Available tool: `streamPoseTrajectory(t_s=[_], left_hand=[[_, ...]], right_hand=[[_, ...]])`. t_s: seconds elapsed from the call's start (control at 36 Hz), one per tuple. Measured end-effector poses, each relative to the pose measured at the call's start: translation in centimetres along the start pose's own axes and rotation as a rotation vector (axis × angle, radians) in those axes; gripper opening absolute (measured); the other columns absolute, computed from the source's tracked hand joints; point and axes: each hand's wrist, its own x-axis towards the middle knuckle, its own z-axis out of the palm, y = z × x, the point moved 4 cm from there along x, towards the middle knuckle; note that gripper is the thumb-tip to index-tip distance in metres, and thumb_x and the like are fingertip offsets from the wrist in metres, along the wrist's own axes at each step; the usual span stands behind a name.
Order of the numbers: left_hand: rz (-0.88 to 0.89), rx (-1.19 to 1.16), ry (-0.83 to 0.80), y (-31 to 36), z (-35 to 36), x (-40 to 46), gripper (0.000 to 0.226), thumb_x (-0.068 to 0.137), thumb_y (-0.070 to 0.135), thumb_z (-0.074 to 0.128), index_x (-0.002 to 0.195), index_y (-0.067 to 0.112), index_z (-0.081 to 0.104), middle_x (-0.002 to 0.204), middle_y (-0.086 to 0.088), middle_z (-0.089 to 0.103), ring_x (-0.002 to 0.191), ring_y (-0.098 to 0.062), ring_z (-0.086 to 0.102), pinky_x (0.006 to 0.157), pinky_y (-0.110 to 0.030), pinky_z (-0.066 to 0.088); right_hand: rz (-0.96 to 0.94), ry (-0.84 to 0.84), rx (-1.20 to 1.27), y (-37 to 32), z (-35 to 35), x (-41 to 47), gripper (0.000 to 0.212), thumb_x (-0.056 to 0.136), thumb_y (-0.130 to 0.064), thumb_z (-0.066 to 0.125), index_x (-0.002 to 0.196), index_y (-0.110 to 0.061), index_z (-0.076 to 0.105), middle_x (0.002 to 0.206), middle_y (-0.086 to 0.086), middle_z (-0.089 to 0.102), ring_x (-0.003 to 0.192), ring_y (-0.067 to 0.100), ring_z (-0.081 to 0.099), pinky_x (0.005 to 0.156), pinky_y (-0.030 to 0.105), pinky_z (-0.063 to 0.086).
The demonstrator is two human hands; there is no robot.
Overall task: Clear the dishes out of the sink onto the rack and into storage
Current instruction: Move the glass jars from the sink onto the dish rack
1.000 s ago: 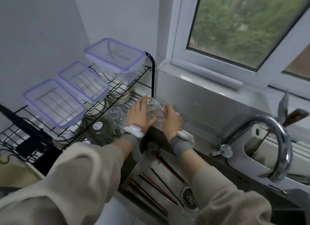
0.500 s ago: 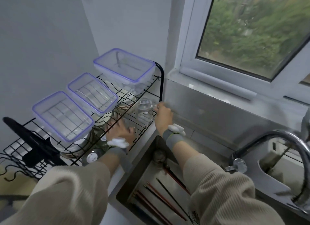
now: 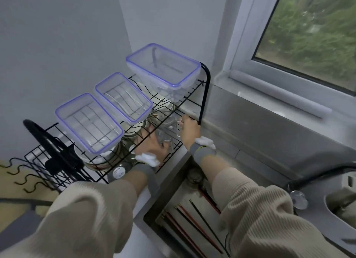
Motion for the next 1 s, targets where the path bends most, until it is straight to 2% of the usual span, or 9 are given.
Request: streamPoseTrajectory(t_s=[0.14,0.31,0.42,0.5,0.64,0.72,0.83,0.92,1.0], left_hand=[[-0.020,0.009,-0.001,-0.3,0.4,0.2,0.075,0.091,0.051,0.045,0.149,0.013,0.019,0.146,-0.015,0.033,0.128,-0.033,0.040,0.098,-0.041,0.039],[0.012,0.023,0.017,-0.7,1.5,0.7,0.075,0.086,0.058,0.044,0.143,0.013,0.026,0.135,-0.017,0.044,0.117,-0.034,0.048,0.090,-0.041,0.042],[0.052,0.001,0.079,-0.7,1.7,0.6,0.062,0.084,0.054,0.048,0.130,0.013,0.038,0.122,-0.015,0.050,0.107,-0.032,0.051,0.083,-0.038,0.042],[0.064,-0.007,0.092,-0.6,1.6,0.5,0.054,0.084,0.051,0.050,0.121,0.013,0.042,0.115,-0.014,0.051,0.101,-0.031,0.052,0.079,-0.037,0.042],[0.061,-0.023,0.098,-0.5,1.8,0.3,0.054,0.084,0.046,0.054,0.123,0.010,0.045,0.111,-0.016,0.056,0.096,-0.032,0.056,0.072,-0.034,0.037],[0.060,-0.035,0.110,-0.3,2.1,0.1,0.059,0.083,0.041,0.059,0.128,0.005,0.047,0.111,-0.019,0.059,0.096,-0.034,0.058,0.077,-0.037,0.042],[0.058,-0.028,0.129,-0.2,2.5,-0.1,0.070,0.080,0.040,0.060,0.137,0.006,0.041,0.126,-0.020,0.053,0.110,-0.037,0.052,0.091,-0.042,0.040],[0.064,-0.015,0.162,-0.1,2.7,-0.3,0.075,0.076,0.039,0.063,0.139,0.006,0.041,0.131,-0.021,0.051,0.117,-0.038,0.049,0.100,-0.049,0.037],[0.081,0.003,0.205,-0.1,2.5,-0.6,0.075,0.074,0.036,0.065,0.138,0.004,0.042,0.128,-0.022,0.052,0.117,-0.038,0.050,0.103,-0.056,0.035]], right_hand=[[0.001,-0.024,0.014,0.7,0.6,0.0,0.026,0.091,0.000,0.046,0.116,-0.006,0.052,0.108,0.017,0.067,0.096,0.035,0.064,0.068,0.033,0.045],[-0.035,-0.059,0.001,1.8,0.4,0.1,0.028,0.091,0.001,0.045,0.119,-0.003,0.049,0.112,0.018,0.066,0.099,0.037,0.062,0.072,0.034,0.045],[-0.044,-0.028,0.029,2.3,0.1,0.0,0.027,0.088,0.003,0.048,0.114,-0.004,0.053,0.110,0.017,0.068,0.097,0.037,0.063,0.068,0.029,0.038],[-0.042,-0.020,0.051,2.5,0.0,-0.1,0.026,0.088,0.003,0.048,0.112,-0.006,0.054,0.107,0.017,0.068,0.094,0.037,0.063,0.067,0.029,0.038],[-0.041,-0.020,0.111,3.0,0.2,-0.2,0.022,0.093,-0.008,0.049,0.114,-0.009,0.054,0.104,0.018,0.066,0.093,0.037,0.062,0.067,0.031,0.038],[-0.052,-0.029,0.135,3.0,0.4,-0.1,0.018,0.097,-0.011,0.046,0.113,-0.008,0.053,0.101,0.018,0.066,0.090,0.037,0.062,0.067,0.033,0.042],[-0.051,-0.049,0.145,3.2,0.5,-0.2,0.019,0.099,-0.014,0.041,0.115,-0.009,0.051,0.098,0.018,0.065,0.087,0.038,0.061,0.067,0.035,0.045],[-0.060,-0.083,0.200,3.4,0.6,-0.5,0.034,0.095,-0.008,0.042,0.128,-0.013,0.046,0.101,0.017,0.065,0.091,0.037,0.061,0.076,0.039,0.051],[-0.044,-0.043,0.284,3.9,0.5,-1.2,0.054,0.092,-0.002,0.044,0.142,-0.018,0.034,0.121,0.013,0.057,0.102,0.032,0.058,0.081,0.037,0.047]])
